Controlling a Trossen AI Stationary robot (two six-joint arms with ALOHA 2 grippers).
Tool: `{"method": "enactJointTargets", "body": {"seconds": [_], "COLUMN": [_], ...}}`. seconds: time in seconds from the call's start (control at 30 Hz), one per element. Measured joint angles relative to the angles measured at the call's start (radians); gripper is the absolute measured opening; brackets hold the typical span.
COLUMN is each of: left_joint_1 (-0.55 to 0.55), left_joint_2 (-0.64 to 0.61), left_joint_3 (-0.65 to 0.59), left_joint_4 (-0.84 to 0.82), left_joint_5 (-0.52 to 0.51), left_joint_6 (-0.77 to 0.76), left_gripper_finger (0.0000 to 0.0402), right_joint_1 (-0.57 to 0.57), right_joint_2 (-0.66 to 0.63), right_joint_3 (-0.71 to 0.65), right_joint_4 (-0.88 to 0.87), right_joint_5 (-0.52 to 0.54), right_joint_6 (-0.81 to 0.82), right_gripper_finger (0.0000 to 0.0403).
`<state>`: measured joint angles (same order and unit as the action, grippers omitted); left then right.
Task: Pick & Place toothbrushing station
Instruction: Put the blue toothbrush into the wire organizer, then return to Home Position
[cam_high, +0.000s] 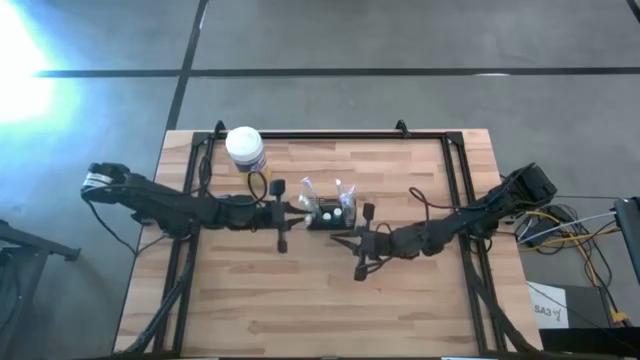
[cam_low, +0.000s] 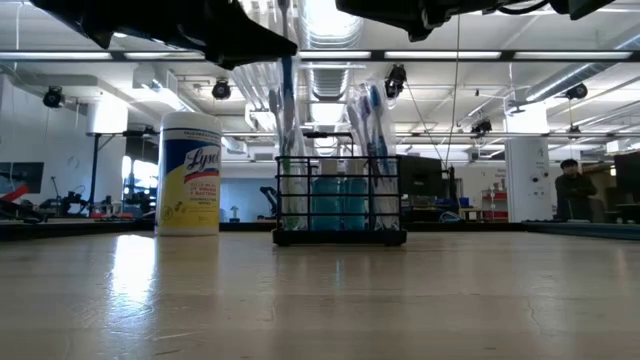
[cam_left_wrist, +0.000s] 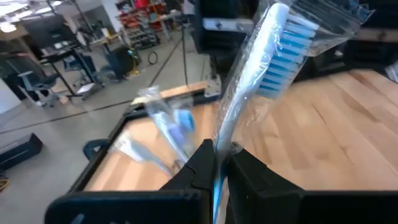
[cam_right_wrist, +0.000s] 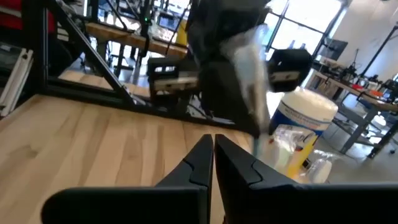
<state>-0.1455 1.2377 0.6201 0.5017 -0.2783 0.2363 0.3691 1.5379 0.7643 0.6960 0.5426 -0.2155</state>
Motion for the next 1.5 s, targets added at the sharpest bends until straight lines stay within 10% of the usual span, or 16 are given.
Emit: {"method": "enactJointTargets", "body": {"seconds": [0.97, 1.5], "left_joint_1": [0.05, 0.058], "left_joint_2": [0.293, 0.147], "left_joint_3": [-0.045, -0.053], "left_joint_4": [0.165, 0.069], "left_joint_5": [-0.087, -0.015], "left_joint_6": [-0.24, -0.311], "left_gripper_finger": [0.0024, 0.0184], "right_joint_1": [0.006, 0.006], "right_joint_2": [0.0, 0.0], "right_joint_3": [0.0, 0.0], "right_joint_4": [-0.043, -0.055], "right_joint_5": [0.0, 0.0], "right_joint_6": [0.078, 0.109], "right_gripper_finger": [0.0013, 0.0013]}}
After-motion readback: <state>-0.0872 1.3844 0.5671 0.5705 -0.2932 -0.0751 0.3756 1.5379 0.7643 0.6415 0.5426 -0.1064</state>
